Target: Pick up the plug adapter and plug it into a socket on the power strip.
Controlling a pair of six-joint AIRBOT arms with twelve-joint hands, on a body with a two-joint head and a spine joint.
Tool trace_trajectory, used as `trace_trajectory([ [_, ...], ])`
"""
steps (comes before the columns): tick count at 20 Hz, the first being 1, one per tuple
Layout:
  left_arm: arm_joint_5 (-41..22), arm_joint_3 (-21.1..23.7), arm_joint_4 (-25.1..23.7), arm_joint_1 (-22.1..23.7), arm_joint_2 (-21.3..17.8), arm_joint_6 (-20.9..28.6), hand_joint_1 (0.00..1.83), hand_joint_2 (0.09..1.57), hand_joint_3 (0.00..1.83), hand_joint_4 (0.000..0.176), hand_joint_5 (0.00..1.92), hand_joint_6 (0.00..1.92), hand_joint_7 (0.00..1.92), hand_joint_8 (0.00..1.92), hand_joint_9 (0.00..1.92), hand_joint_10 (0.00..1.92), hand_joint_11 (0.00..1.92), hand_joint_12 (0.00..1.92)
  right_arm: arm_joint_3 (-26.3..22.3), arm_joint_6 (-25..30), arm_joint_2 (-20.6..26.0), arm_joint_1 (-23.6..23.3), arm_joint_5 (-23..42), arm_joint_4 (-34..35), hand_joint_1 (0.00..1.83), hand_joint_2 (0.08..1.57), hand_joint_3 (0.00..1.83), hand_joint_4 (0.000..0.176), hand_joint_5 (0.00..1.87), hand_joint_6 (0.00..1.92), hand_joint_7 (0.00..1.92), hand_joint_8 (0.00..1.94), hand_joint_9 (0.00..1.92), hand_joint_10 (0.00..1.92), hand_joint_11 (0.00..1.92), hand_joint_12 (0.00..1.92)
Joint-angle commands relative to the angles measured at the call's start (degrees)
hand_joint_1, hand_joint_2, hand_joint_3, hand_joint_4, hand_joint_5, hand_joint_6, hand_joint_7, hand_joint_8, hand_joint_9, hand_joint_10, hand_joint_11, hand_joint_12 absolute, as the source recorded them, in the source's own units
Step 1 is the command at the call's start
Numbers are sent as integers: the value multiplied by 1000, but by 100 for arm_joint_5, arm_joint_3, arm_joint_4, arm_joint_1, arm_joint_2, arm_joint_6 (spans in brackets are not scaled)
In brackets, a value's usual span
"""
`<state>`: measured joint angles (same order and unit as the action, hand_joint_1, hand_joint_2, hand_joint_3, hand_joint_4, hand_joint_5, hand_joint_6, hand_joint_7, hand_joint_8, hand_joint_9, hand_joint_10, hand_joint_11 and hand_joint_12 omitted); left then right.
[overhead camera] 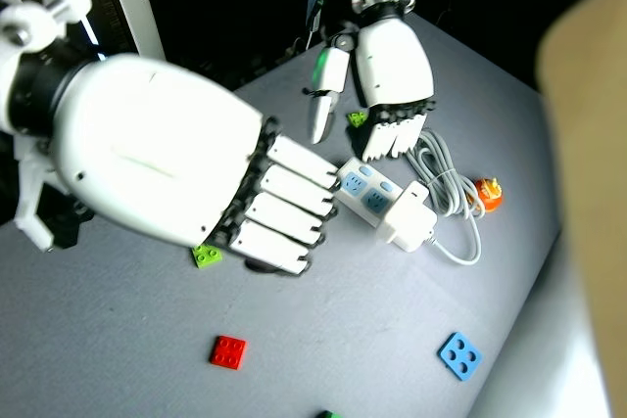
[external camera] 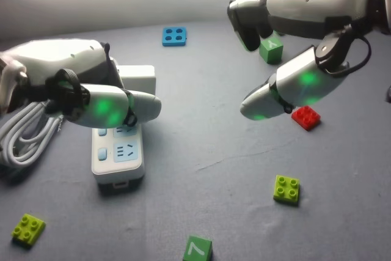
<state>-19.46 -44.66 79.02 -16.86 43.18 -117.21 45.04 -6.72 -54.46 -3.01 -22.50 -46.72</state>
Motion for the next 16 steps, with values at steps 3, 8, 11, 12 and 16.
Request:
trace_trajectory([
  [3,376,-206,-127,297,-99,-181,467,1188,0,68,1542,1921,1605,1921,1590,1921,1602,1921,-141,-304,103,-35,354,-137,403,1031,9,0,644,1921,700,1941,740,1921,875,1921],
  [8,891,-393,-127,664,-112,-552,1209,1255,5,14,1604,1921,1668,1921,1715,1921,1765,1921,-320,-412,200,-37,302,-138,397,1133,18,0,1238,1921,1399,1941,1432,1921,1476,1921],
  [11,992,-279,-127,749,-123,-519,1346,1289,13,8,1547,1921,1603,1921,1656,1921,1715,1921,-347,-528,200,-76,307,-138,580,1336,30,0,1321,1921,1496,1941,1524,1921,1545,1921],
  [12,989,-217,-127,776,-123,-517,1356,1287,11,10,1526,1921,1574,1921,1616,1921,1655,1921,-347,-559,200,-74,301,-138,789,1376,26,0,1328,1921,1525,1941,1566,1921,1593,1921],
  [16,668,110,-127,806,-124,-516,1310,1273,4,0,1518,1921,1576,1921,1608,1921,1620,1921,-347,-564,201,22,301,-138,1029,1370,4,0,1371,1921,1553,1941,1587,1921,1596,1921],
])
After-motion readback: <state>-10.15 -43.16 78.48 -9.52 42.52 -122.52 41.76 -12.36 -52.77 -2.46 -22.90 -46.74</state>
